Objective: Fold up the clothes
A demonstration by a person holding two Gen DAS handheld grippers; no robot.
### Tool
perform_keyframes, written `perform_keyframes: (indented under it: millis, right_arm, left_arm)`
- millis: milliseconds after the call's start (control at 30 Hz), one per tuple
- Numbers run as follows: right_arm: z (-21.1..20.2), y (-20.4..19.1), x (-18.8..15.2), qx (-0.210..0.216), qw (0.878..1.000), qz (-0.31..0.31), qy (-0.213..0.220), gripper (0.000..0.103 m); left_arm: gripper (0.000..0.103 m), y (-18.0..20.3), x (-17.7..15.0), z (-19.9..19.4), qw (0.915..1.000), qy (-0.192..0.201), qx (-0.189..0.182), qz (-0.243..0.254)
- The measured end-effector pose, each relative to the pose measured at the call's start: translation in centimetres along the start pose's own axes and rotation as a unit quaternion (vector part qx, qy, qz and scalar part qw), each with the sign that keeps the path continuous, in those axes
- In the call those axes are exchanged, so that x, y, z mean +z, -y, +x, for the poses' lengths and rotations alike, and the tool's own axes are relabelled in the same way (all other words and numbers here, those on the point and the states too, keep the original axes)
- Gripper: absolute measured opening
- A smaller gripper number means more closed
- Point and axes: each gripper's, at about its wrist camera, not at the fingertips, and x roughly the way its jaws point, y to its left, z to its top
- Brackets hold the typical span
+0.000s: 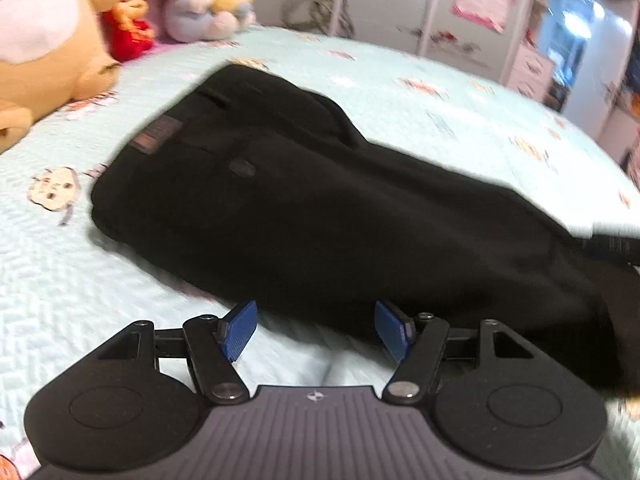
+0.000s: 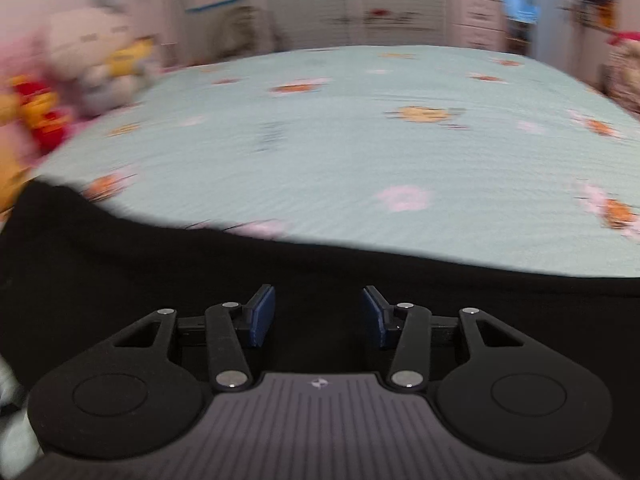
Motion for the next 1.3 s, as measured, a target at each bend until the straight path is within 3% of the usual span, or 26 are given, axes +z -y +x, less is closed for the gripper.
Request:
perform_keyframes:
  millis: [133, 333, 367, 500, 633, 733, 767, 800, 867, 933, 1067, 1200, 1300]
  right_arm:
    - [2.9, -3.0, -0.7, 0.024, 0.999, -0.035, -0.03, 0.049]
    - [5.0, -2.4, 2.6, -0.069, 0.997, 0.015, -0.019, 0.05]
    - [4.9, -3.1, 3.1, -0.063, 0.998, 0.015, -0.015, 0.05]
    - [3.5, -9.3, 4.1, 0.053, 0.998, -0.024, -0.005, 0.05]
    - [8.1, -16.0, 6.0, 0.127, 0.991, 0.004, -0.042, 0.052]
    - [14.7, -20.5, 6.6, 0.14, 0.984, 0.021, -0.109, 0.059]
    - [16.7, -21.6, 6.8, 0.118, 0.984, 0.028, -0.13, 0.062]
    - [17.5, -22.6, 7.1, 0.101, 0.987, 0.03, -0.125, 0.072]
    - [16.9, -24.4, 7.7, 0.078, 0.99, 0.011, -0.115, 0.075]
    - [15.1, -26.1, 8.0, 0.065, 0.992, -0.01, -0.104, 0.066]
    - [10.2, -28.9, 8.1, 0.099, 0.993, -0.055, -0.029, 0.065]
    - [10.7, -32.2, 9.9, 0.109, 0.991, -0.052, -0.054, 0.066]
    - [10.8, -35.0, 10.9, 0.097, 0.991, -0.048, -0.078, 0.068]
  left_arm:
    - [0.069, -2.1, 2.1, 0.1, 0.999, 0.038, 0.023, -0.008]
    - [0.069, -6.3, 3.8, 1.0, 0.995, 0.065, 0.052, -0.055]
    - [0.069, -6.9, 3.7, 1.2, 0.9937, 0.072, 0.052, -0.068]
    - [0.069, -7.8, 3.3, 2.6, 0.9903, 0.094, 0.055, -0.086]
    - [0.069, -8.4, 2.6, 3.8, 0.9896, 0.104, 0.047, -0.087]
    - [0.07, -9.9, 1.7, 4.7, 0.9904, 0.089, 0.027, -0.102]
    - [0.07, -10.4, 1.5, 4.9, 0.9905, 0.083, 0.017, -0.108]
    - [0.07, -10.8, 1.5, 4.8, 0.9901, 0.08, 0.008, -0.115]
    - [0.07, -11.4, 1.6, 4.5, 0.988, 0.08, -0.008, -0.132]
    - [0.07, -12.0, 1.6, 4.2, 0.9857, 0.08, -0.022, -0.147]
    - [0.07, -12.6, 1.5, 3.3, 0.9817, 0.096, -0.029, -0.162]
    - [0.071, -13.5, 1.8, 1.6, 0.9772, 0.149, 0.009, -0.151]
    - [0.071, -14.7, 2.1, 1.8, 0.9739, 0.152, 0.027, -0.166]
